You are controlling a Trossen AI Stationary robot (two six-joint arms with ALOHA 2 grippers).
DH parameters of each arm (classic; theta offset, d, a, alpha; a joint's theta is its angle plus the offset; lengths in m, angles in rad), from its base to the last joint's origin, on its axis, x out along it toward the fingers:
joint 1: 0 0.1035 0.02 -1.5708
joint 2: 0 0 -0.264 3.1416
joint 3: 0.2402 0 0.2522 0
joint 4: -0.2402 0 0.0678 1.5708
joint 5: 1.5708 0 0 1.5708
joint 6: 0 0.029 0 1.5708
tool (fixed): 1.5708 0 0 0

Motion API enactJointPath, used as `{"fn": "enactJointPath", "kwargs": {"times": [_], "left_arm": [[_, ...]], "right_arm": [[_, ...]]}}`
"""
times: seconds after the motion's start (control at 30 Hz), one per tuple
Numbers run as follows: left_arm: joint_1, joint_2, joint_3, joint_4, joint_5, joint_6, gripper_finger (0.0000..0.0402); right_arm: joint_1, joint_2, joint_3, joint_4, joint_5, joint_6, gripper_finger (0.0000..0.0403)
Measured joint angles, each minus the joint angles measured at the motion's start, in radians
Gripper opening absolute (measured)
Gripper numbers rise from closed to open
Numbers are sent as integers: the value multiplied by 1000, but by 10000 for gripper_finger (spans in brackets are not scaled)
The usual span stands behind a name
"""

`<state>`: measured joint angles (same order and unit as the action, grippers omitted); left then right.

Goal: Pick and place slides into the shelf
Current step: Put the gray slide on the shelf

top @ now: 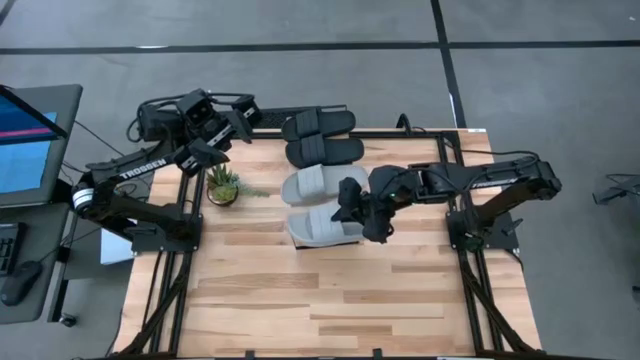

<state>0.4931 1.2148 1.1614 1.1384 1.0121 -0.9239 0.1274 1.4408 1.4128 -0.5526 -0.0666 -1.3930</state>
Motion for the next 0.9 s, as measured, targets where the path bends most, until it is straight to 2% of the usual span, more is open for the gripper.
{"fn": "enactJointPath", "kwargs": {"times": [0.63, 0.9], "left_arm": [[0, 0, -1, -59, -23, 34, 219], [0, 0, -1, -78, -23, 41, 219]], "right_arm": [[-121, 109, 0, 64, -43, -28, 0], [-172, 132, 1, 72, -96, -2, 0]]}}
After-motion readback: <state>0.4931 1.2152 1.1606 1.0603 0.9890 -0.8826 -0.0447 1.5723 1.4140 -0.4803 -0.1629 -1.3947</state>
